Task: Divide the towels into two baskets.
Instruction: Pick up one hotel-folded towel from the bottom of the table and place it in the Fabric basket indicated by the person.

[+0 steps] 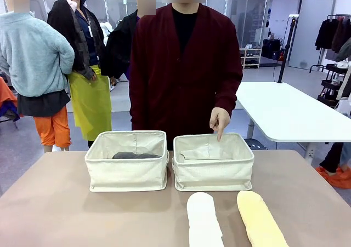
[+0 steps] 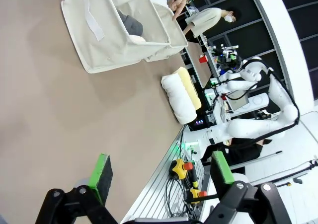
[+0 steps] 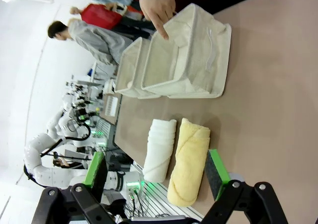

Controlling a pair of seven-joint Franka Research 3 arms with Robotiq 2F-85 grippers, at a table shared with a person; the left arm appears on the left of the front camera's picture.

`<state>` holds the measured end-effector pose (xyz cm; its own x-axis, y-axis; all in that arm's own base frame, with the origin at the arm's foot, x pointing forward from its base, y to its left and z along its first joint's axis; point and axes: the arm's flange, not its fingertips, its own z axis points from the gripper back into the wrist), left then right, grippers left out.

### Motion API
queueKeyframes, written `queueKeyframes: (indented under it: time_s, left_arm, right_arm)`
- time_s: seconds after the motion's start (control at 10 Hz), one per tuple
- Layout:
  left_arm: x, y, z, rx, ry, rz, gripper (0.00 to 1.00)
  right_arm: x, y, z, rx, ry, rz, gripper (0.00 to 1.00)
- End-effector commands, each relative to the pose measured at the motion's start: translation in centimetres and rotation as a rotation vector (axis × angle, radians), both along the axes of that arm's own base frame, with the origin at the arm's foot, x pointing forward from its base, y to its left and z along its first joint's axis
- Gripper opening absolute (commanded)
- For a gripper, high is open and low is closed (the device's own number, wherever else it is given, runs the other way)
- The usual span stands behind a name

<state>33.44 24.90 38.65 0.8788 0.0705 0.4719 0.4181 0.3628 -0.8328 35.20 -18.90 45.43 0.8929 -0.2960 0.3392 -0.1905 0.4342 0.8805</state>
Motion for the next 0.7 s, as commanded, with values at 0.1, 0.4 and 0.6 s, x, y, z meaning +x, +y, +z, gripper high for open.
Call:
queueKeyframes:
  time_s: [0.1,0.4,0.6]
  left_arm:
    - [-0.6,-0.3,0.1,-0.002,-0.008,0.006,1.0]
    - [-0.6,-0.3,0.1,-0.002,-0.008,0.006,1.0]
    - [-0.6,-0.3,0.1,-0.002,-0.008,0.006,1.0]
  right_arm:
    - [1.7,7.2,1.2,-0.187,0.179,0.092,1.0]
    - [2.8,14.6,0.6,-0.33,0.265,0.15,1.0]
    - [2.2,18.5,-1.1,-0.414,0.337,0.178,1.0]
